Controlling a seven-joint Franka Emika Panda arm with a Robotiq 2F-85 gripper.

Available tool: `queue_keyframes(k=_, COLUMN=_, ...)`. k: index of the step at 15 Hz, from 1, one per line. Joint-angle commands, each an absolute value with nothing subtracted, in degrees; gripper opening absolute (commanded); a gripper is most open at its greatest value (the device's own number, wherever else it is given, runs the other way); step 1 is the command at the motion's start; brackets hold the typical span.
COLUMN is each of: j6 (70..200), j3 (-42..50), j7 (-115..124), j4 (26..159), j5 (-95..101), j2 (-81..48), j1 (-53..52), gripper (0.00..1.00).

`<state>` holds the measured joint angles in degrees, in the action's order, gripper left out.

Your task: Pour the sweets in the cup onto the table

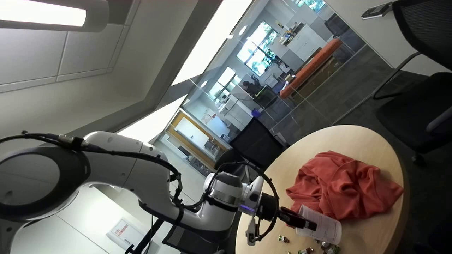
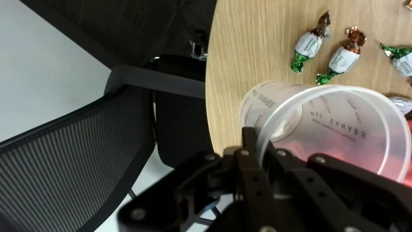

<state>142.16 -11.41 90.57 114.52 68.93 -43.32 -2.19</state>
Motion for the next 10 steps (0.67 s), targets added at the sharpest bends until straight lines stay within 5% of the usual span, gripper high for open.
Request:
queue_keyframes(k=1, j6=148.4, j3=-9.3, j7=86.4, j4=118.9, j5=63.0, j2=-40.0, j1=-2.5, gripper=0.01)
queue_keyframes(k=10, j6=159.7, j3=-4.8, j7=91.9, j4=120.8, j5=59.8, j2=-40.8, j1=-4.1, gripper=0.01)
